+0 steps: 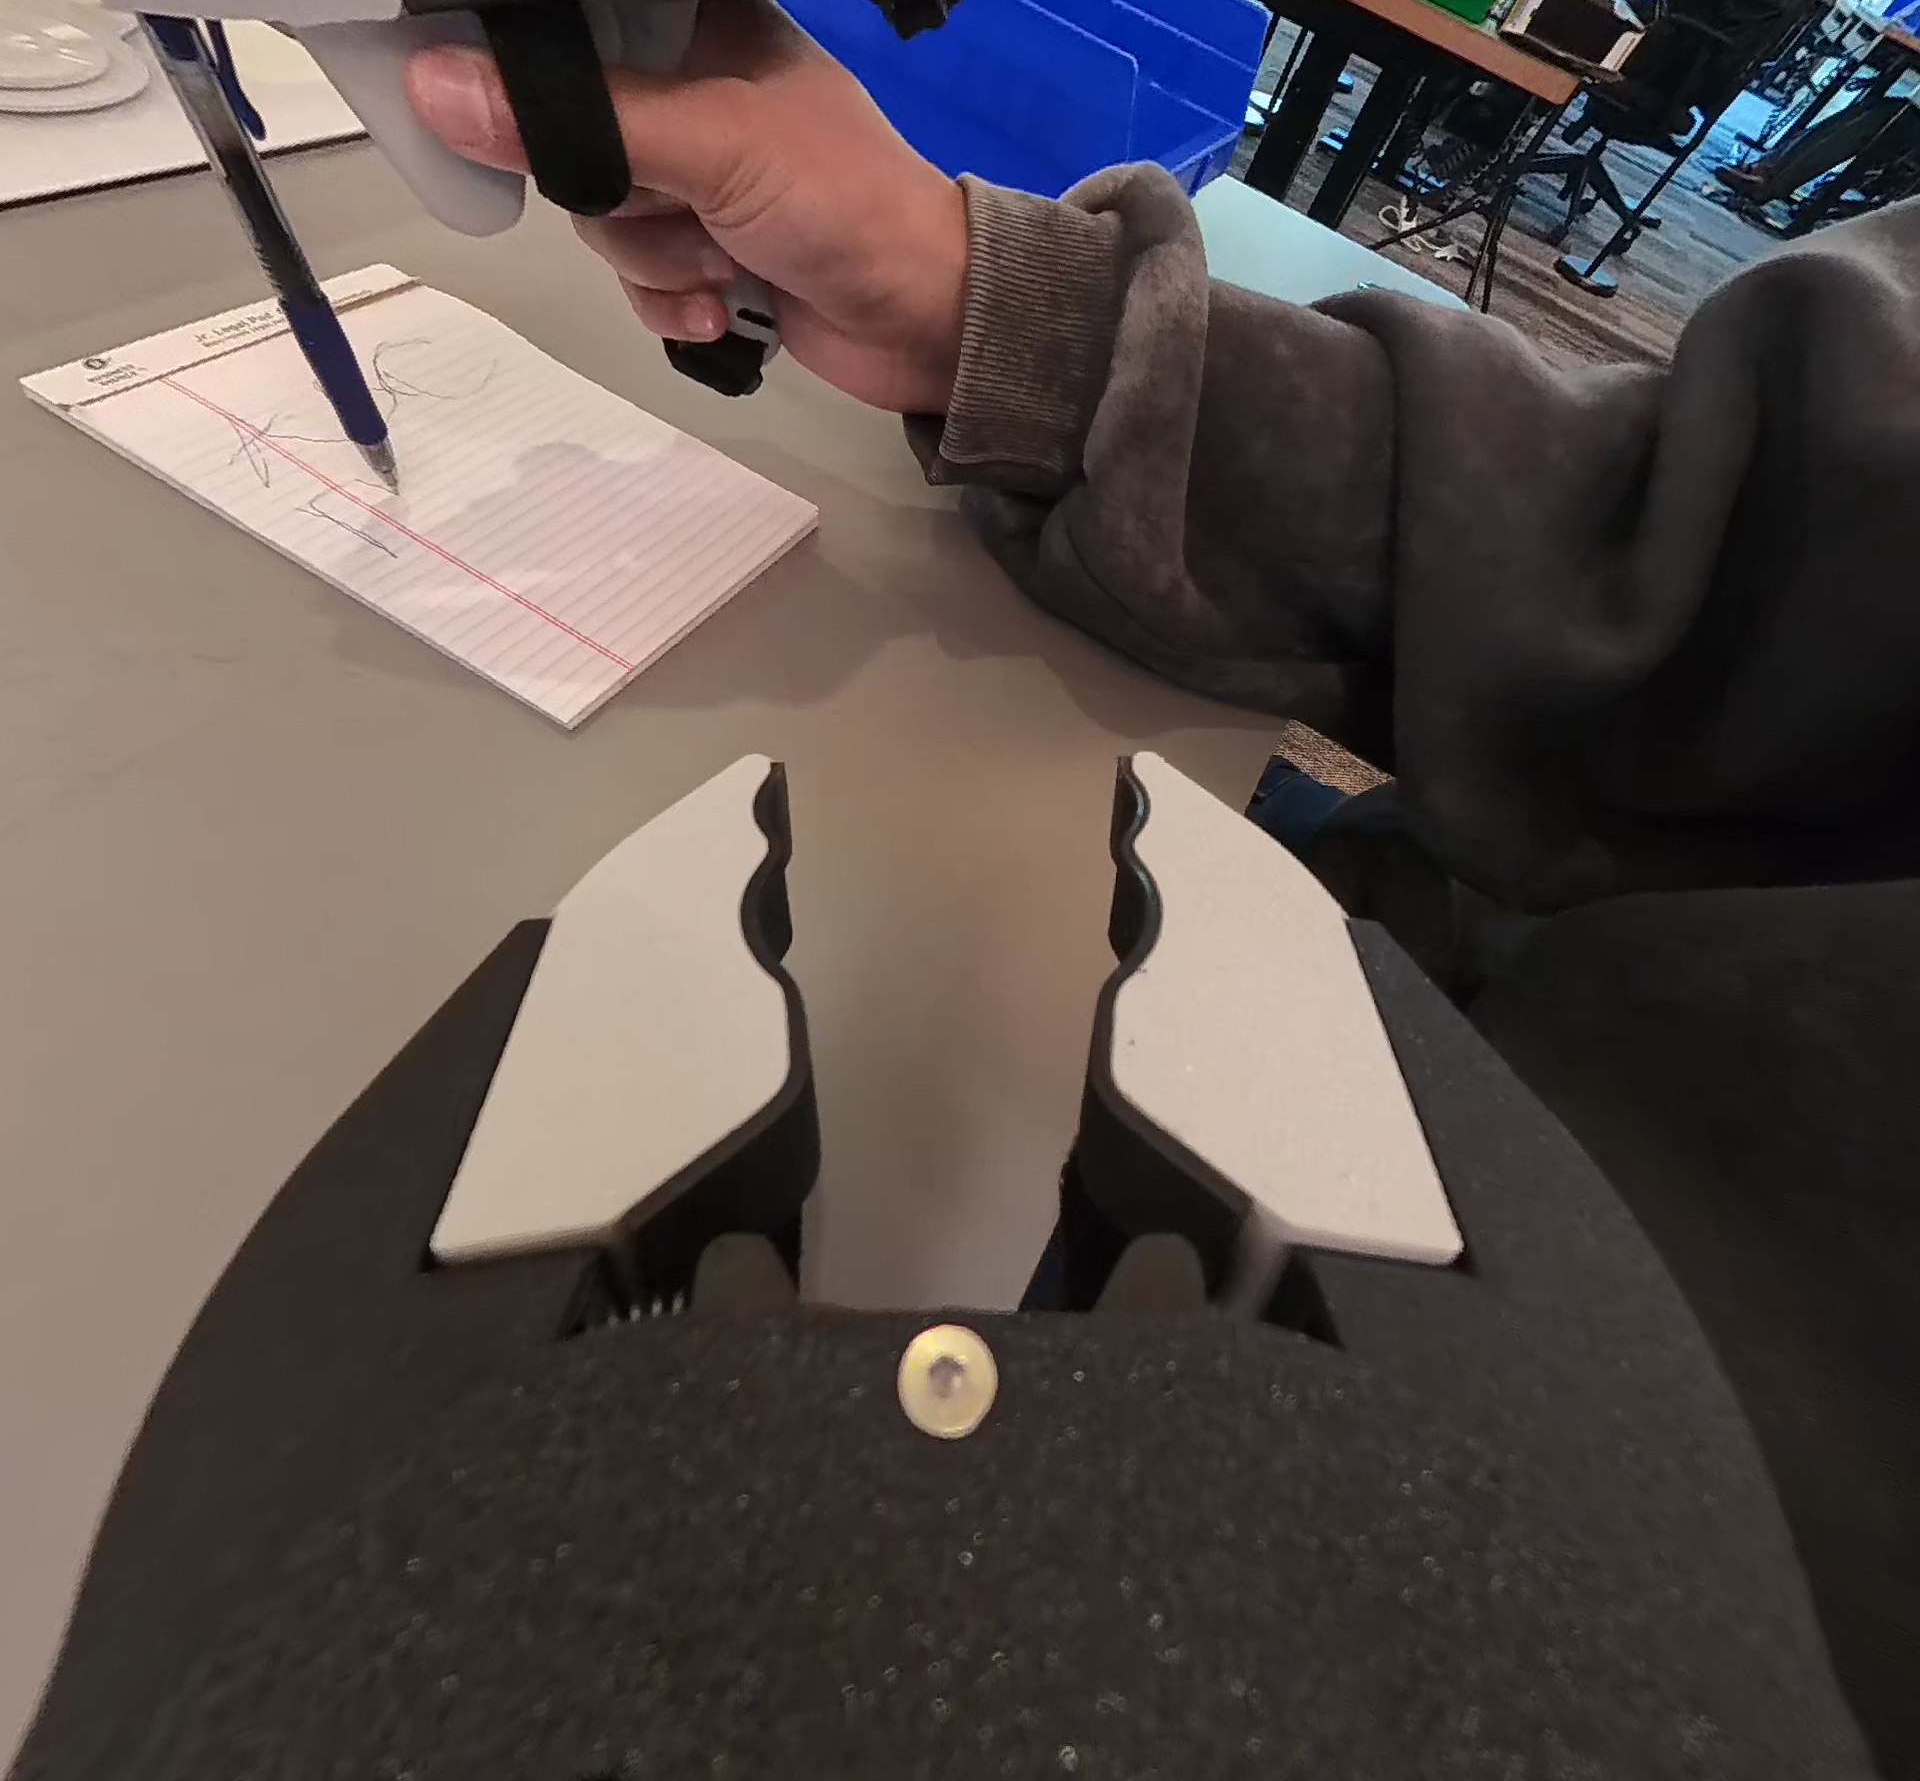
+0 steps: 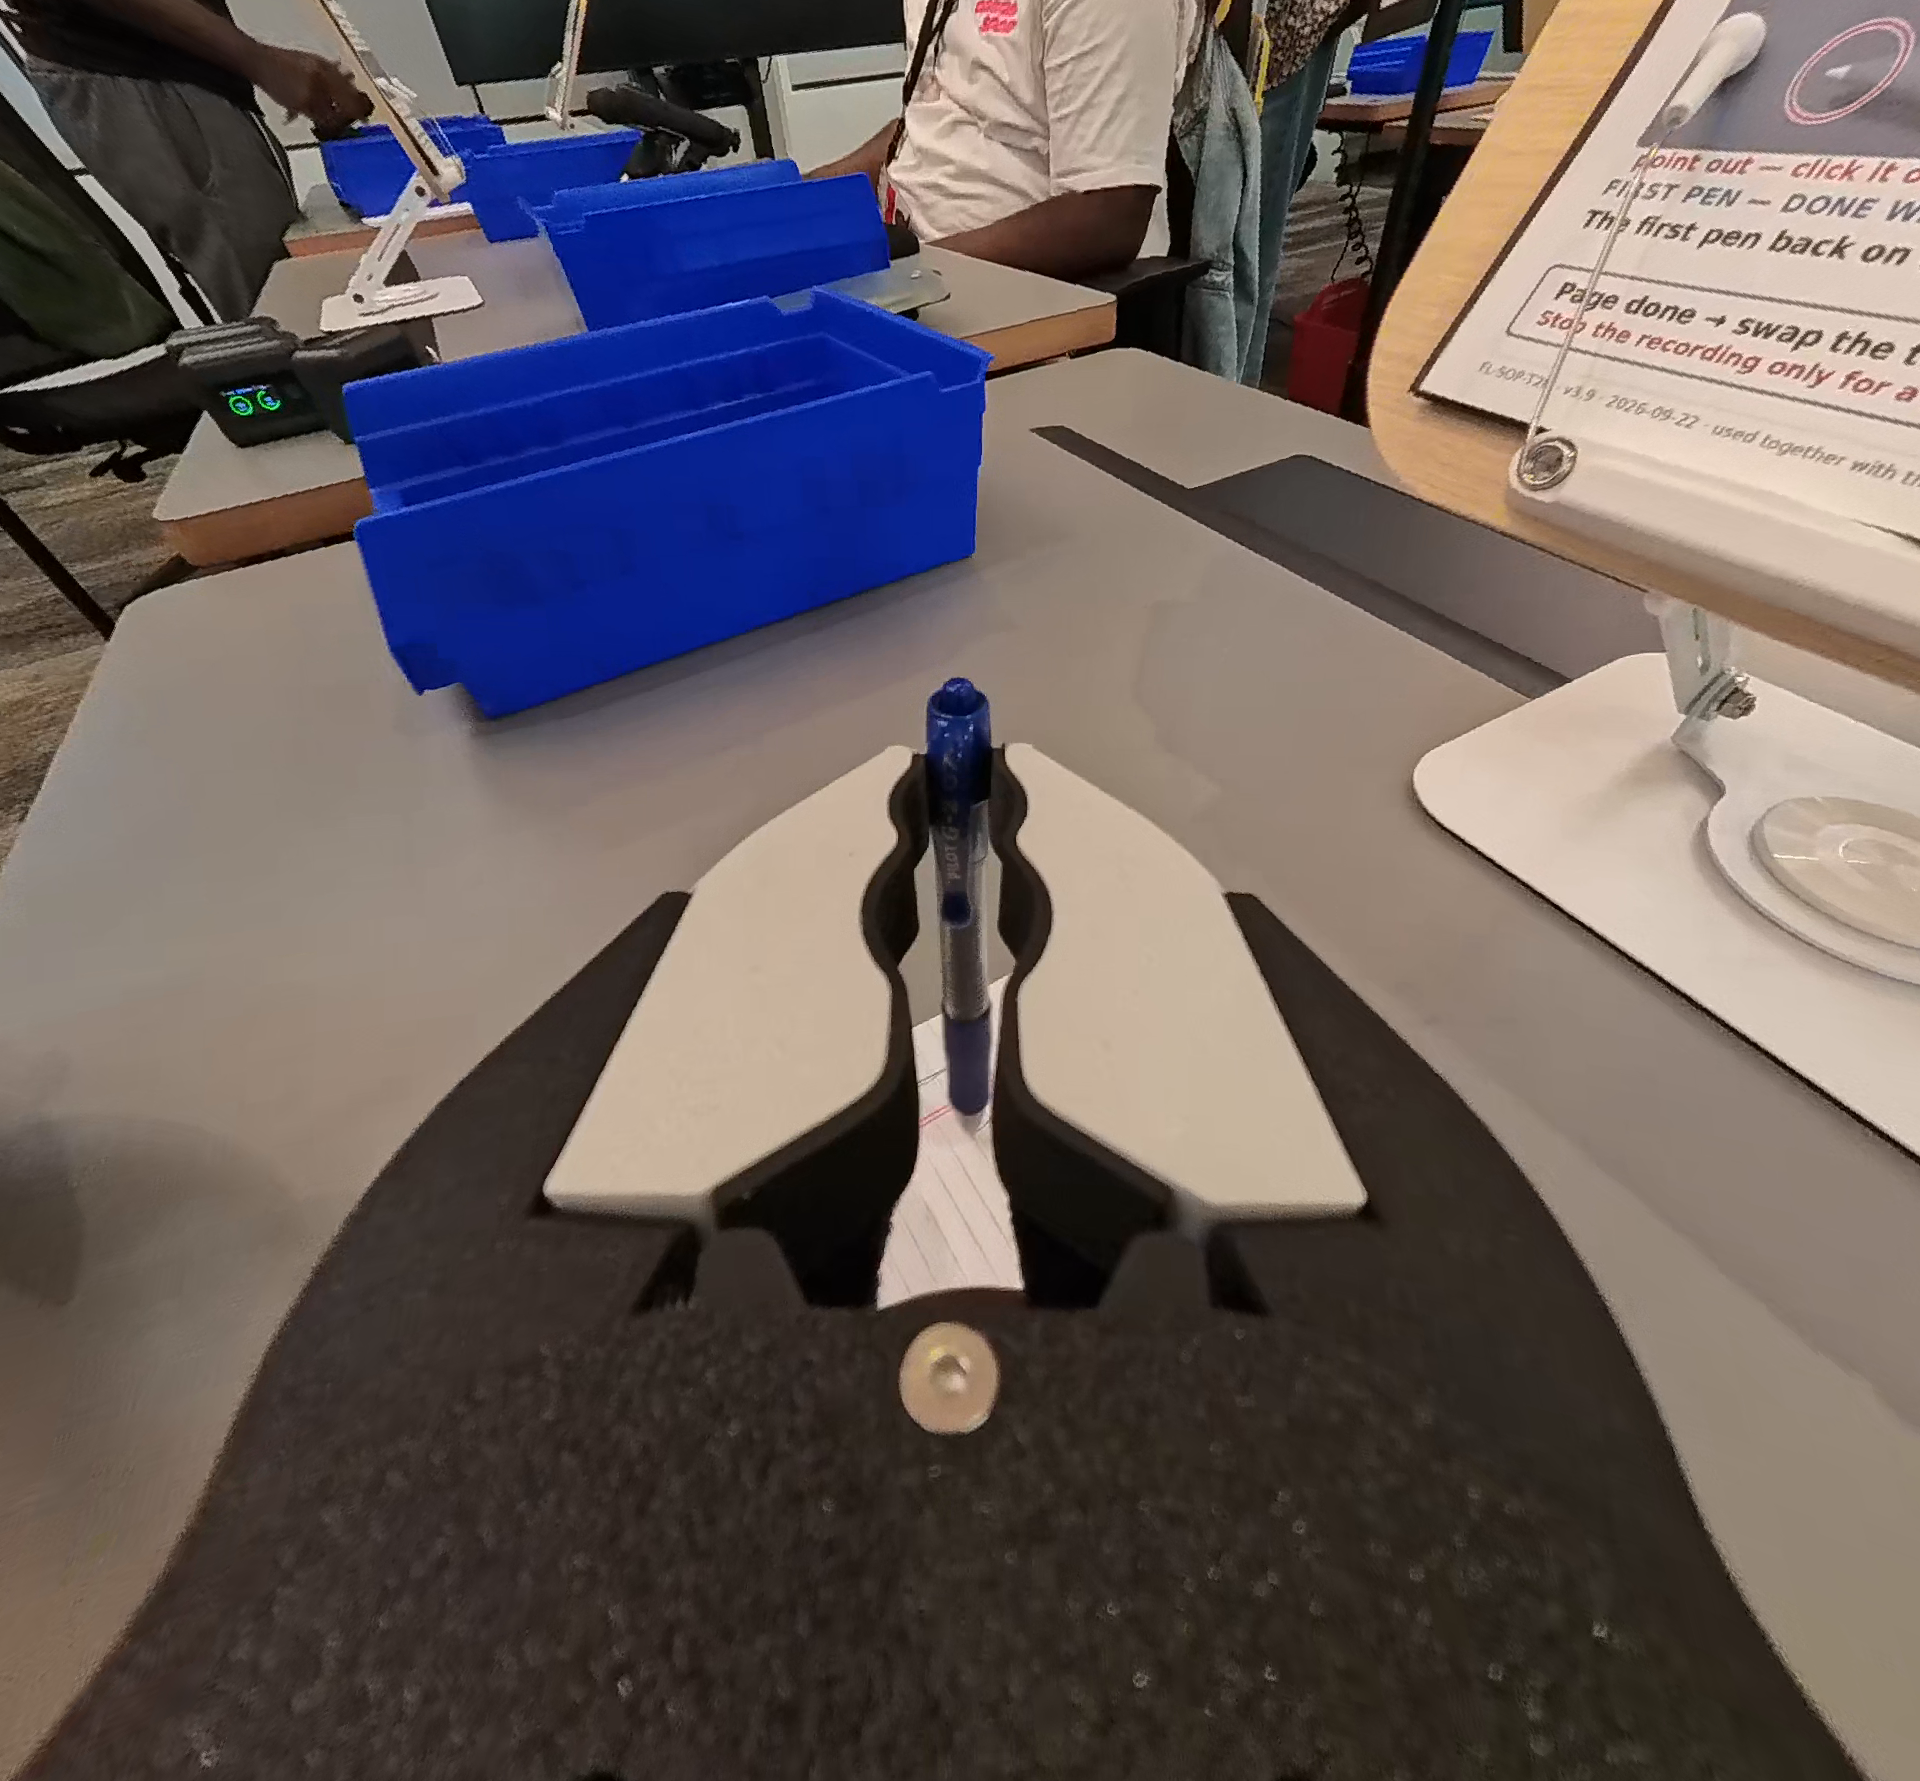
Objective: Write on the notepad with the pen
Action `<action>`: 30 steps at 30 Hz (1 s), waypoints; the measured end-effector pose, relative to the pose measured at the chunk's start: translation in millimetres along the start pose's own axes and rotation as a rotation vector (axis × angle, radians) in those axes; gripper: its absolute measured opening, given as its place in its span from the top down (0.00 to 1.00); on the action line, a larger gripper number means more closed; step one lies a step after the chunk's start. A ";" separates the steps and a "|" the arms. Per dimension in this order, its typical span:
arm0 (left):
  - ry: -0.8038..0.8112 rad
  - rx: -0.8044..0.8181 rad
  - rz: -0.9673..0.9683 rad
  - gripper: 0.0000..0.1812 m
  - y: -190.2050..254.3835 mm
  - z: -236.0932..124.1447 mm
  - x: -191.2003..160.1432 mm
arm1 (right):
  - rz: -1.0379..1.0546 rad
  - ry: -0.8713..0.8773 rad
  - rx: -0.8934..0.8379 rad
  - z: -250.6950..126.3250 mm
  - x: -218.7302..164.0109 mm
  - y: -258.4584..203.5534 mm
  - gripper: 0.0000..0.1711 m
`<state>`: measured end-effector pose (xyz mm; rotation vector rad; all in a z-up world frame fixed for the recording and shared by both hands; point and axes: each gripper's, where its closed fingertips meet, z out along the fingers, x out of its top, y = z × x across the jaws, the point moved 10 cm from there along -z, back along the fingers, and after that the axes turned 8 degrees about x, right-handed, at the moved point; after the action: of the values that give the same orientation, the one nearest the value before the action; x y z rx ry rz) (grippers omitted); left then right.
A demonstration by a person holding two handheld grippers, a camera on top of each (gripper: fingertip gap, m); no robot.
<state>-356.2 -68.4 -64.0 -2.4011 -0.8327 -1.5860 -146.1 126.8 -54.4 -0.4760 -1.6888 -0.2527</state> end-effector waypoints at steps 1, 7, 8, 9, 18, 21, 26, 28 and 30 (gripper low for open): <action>0.000 -0.001 0.001 0.67 0.5 -0.3 -0.2 | 0.002 -0.001 0.004 -0.3 -0.3 -1.5 0.94; 0.005 -0.002 0.008 0.67 4.0 -3.1 -0.2 | 0.001 -0.002 0.010 1.0 -1.0 -10.3 0.94; 0.006 -0.002 0.009 0.67 4.5 -3.6 -0.1 | 0.002 -0.003 0.014 1.7 -1.0 -11.6 0.94; 0.007 -0.003 0.010 0.67 4.9 -4.2 0.0 | 0.001 -0.002 0.015 2.4 -1.1 -13.0 0.94; 0.009 -0.001 0.016 0.67 7.8 -7.6 -0.9 | -0.003 -0.014 0.037 15.5 -0.1 -22.3 0.94; 0.011 0.001 0.015 0.67 7.8 -9.1 -1.2 | -0.009 -0.020 0.042 20.6 0.5 -23.7 0.94; 0.012 0.004 0.013 0.67 7.0 -10.8 -1.8 | -0.008 -0.017 0.048 26.2 1.6 -23.5 0.94; 0.012 0.006 0.013 0.67 6.6 -11.1 -2.1 | -0.011 -0.023 0.050 27.6 2.0 -23.4 0.94; 0.012 0.004 0.012 0.67 6.3 -11.0 -2.2 | -0.017 -0.028 0.049 27.5 2.2 -22.9 0.94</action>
<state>-362.4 -79.0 -60.1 -2.3865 -0.8174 -1.5911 -181.0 118.5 -54.8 -0.4310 -1.7230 -0.2175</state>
